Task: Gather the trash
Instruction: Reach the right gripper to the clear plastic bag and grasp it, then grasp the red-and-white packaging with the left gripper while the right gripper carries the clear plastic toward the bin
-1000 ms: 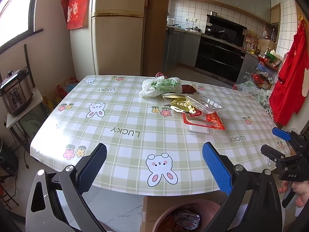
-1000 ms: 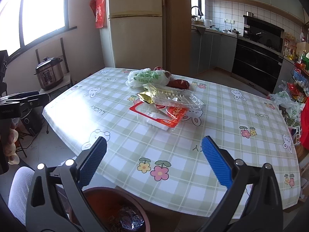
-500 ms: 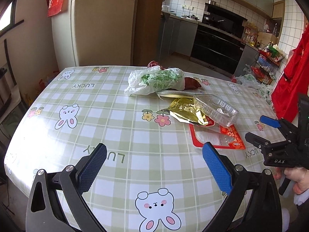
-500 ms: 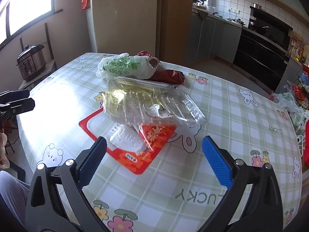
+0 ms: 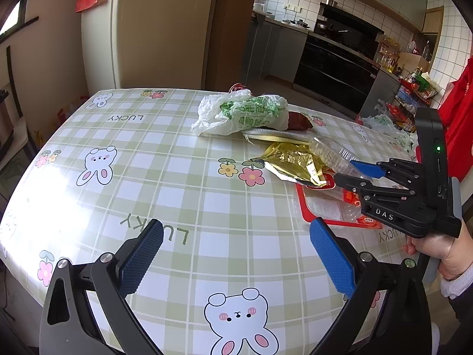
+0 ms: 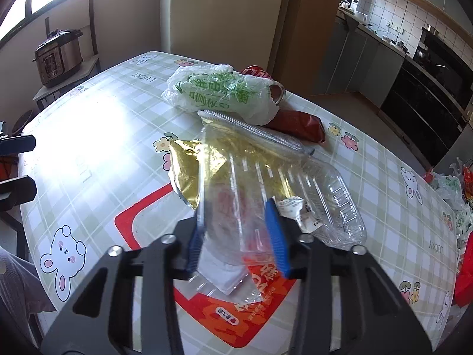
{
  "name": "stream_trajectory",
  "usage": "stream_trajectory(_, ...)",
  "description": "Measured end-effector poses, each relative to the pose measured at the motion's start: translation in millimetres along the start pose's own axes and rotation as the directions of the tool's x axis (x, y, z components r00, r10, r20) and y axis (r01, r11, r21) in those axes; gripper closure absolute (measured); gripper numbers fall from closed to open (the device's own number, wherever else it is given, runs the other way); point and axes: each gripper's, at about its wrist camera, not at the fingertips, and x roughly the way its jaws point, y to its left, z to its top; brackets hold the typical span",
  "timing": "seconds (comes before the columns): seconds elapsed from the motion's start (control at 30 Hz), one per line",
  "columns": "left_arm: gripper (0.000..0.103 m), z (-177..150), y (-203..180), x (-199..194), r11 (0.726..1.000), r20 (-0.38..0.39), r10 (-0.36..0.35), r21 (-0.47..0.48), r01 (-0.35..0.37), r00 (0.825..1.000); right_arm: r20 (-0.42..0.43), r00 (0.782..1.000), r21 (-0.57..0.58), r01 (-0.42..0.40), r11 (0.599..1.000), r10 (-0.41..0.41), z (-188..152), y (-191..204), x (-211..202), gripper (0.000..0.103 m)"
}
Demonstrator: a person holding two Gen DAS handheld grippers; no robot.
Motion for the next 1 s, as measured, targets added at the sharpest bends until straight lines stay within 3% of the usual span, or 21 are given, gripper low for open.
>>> stream_trajectory(0.17,0.007,2,-7,-3,1.000,0.006,-0.010,0.005,0.010,1.000,0.038,0.999,0.009,-0.003,1.000,0.002,-2,-5,-20,0.079)
stream_trajectory(0.37,0.014,4,-22,4,0.998,-0.019,-0.056,-0.023,0.056,0.998,0.099,0.995,0.025,0.012,1.000,-0.015,-8,-16,-50,0.083)
stream_trajectory(0.57,0.027,5,-46,35,0.989,-0.088,-0.135,-0.071,0.129,0.987,0.155,0.986,0.068,0.043,0.997,-0.053,-25,-37,-85,0.085)
stream_trajectory(0.83,0.035,6,-60,84,0.971,-0.162,-0.172,-0.196,0.140,0.972,0.180,0.980,0.132,0.059,0.989,-0.083,-49,-63,-112,0.085)
stream_trajectory(0.93,0.055,3,-58,100,0.948,-0.200,-0.210,-0.283,0.149,0.957,0.176,0.981,0.157,0.057,0.986,-0.084,-58,-69,-117,0.085)
stream_trajectory(0.97,0.075,1,-57,103,0.941,-0.210,-0.216,-0.305,0.146,0.954,0.176,0.981,0.166,0.055,0.985,-0.085,-60,-70,-119,0.085)
stream_trajectory(1.0,0.079,0,-54,102,0.936,-0.211,-0.215,-0.322,0.139,0.954,0.177,0.981,0.172,0.053,0.984,-0.084,-62,-70,-121,0.085)
